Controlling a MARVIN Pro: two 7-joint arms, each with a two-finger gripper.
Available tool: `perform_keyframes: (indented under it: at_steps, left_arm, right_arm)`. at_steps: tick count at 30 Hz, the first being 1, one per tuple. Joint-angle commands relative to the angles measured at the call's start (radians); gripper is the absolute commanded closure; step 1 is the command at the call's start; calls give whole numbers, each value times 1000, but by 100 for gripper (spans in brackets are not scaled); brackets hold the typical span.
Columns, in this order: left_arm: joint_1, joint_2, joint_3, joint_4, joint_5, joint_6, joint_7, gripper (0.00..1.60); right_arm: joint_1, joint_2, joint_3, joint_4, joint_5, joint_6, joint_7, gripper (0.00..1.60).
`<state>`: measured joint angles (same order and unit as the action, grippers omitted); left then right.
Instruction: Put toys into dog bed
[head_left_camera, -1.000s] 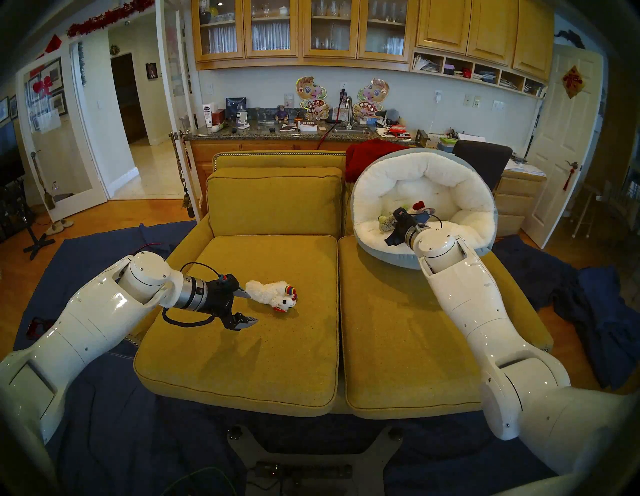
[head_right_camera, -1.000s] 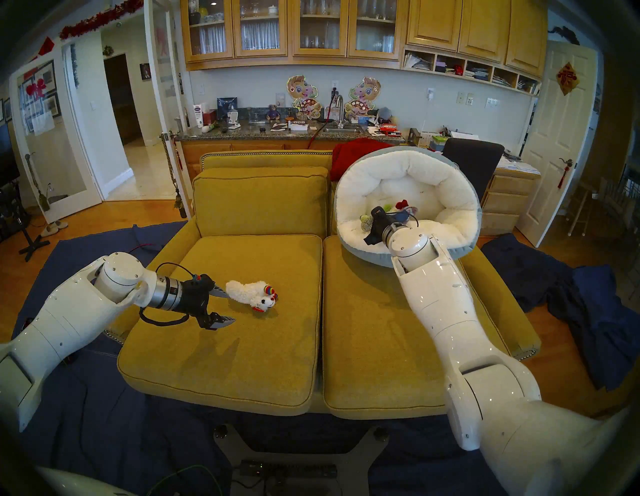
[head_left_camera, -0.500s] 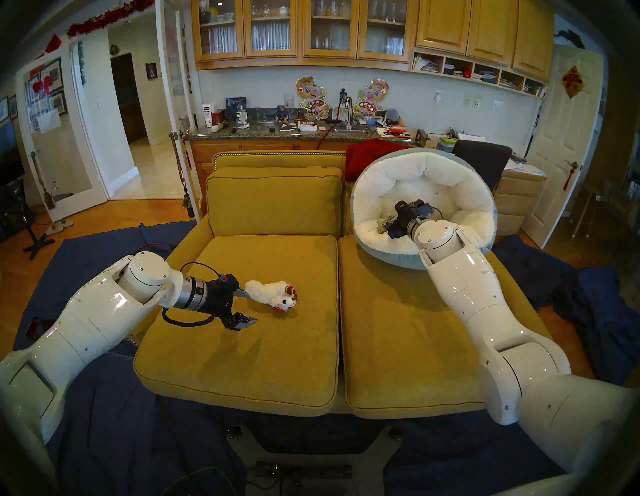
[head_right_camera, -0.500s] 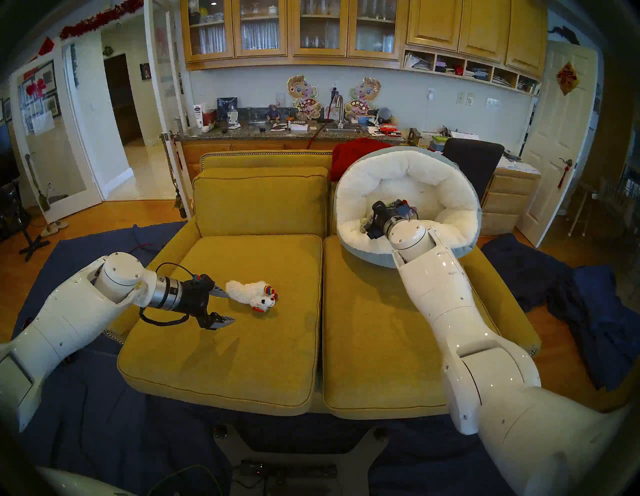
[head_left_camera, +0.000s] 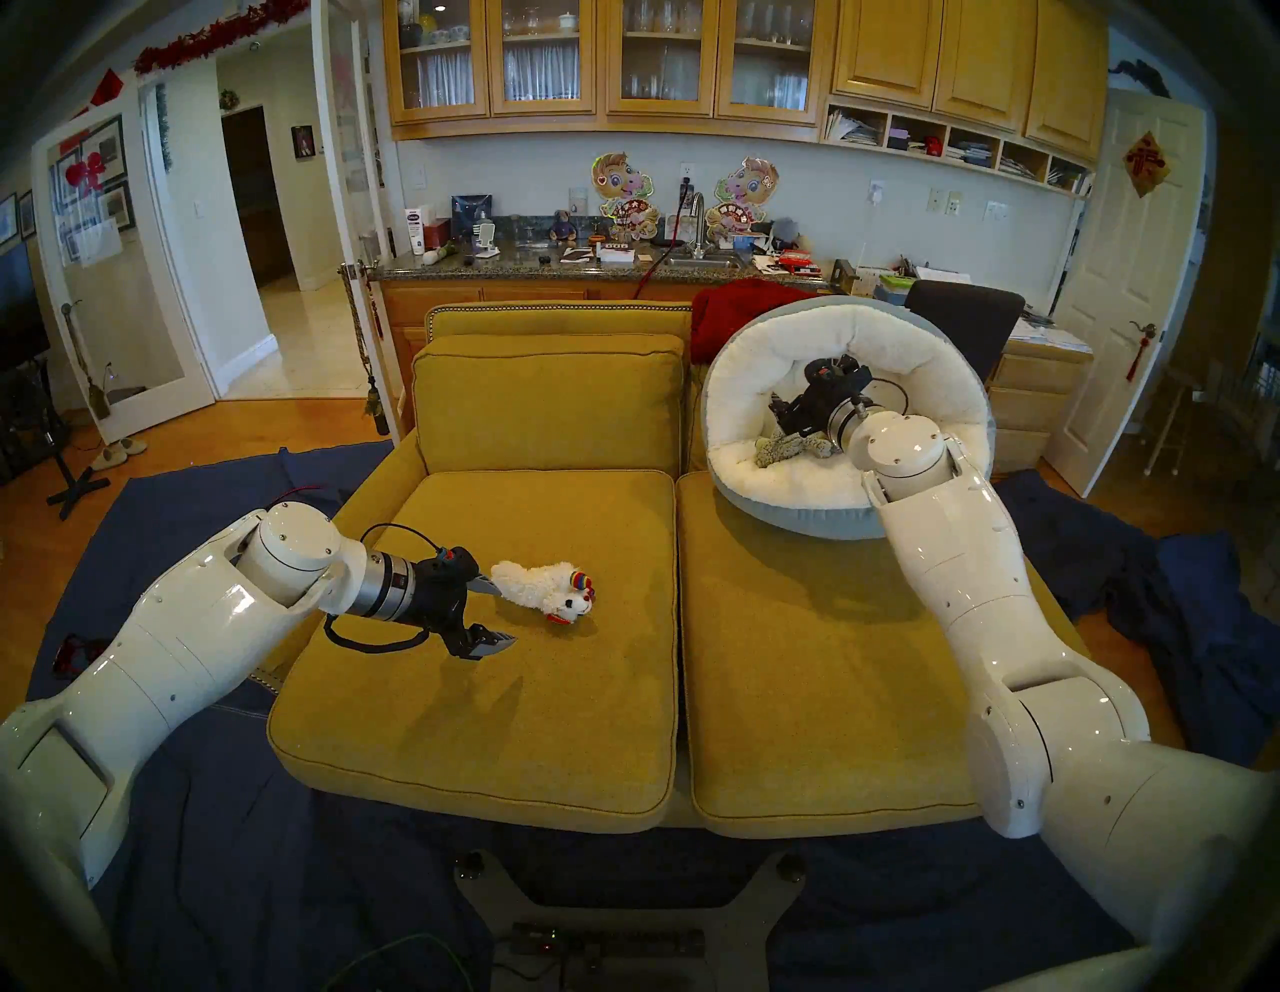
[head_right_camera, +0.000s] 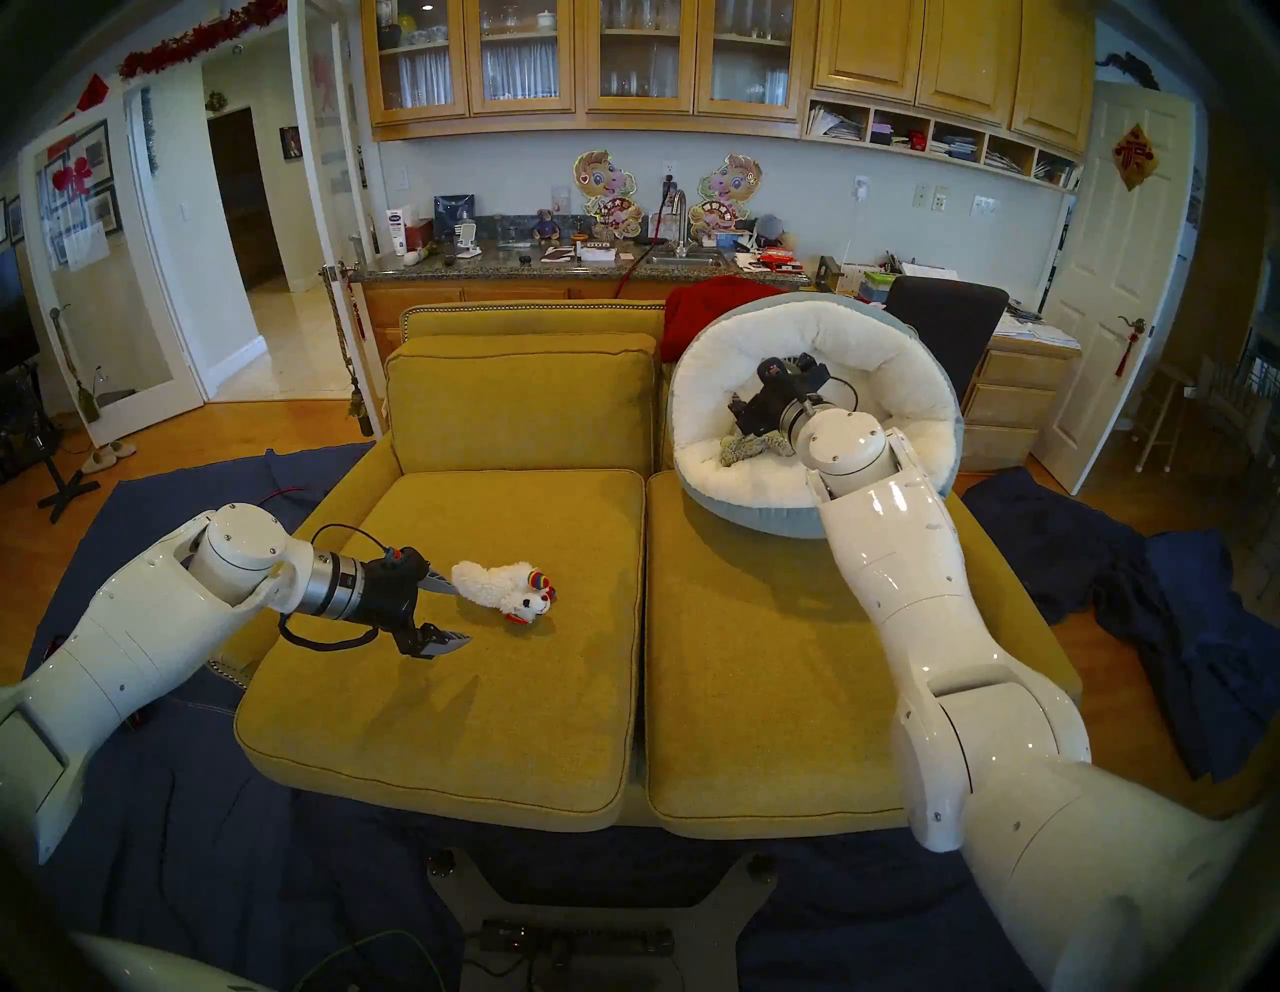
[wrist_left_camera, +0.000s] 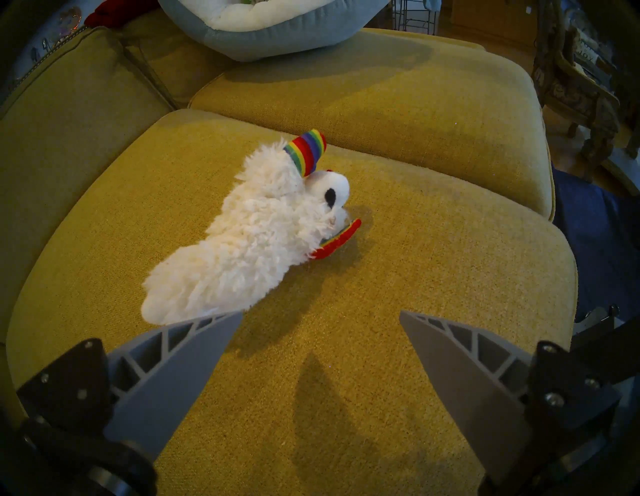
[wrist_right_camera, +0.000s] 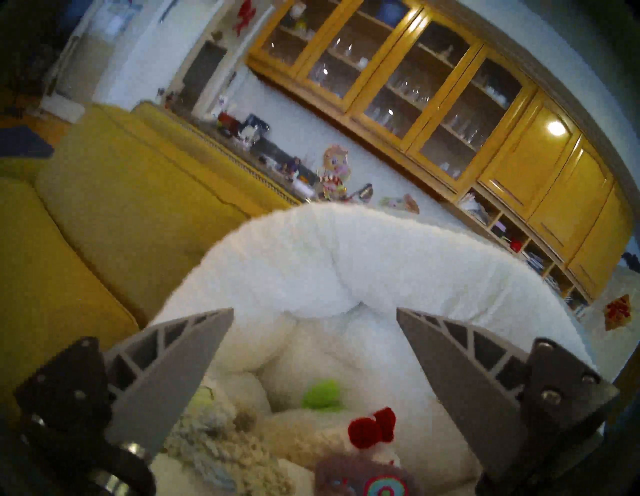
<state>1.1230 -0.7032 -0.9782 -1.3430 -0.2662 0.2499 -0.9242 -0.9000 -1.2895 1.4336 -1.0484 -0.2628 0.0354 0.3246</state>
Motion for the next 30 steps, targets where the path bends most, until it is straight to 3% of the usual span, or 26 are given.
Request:
perform_keyframes:
  at_steps: [1, 30]
  left_arm:
    - [-31, 0, -19, -12, -3, -3, 2, 0]
    - [-24, 1, -16, -11, -2, -4, 6, 0]
  right_arm:
    - [-95, 31, 45, -113, 75, -26, 73, 0]
    - [-532, 100, 83, -426, 310, -13, 521, 0]
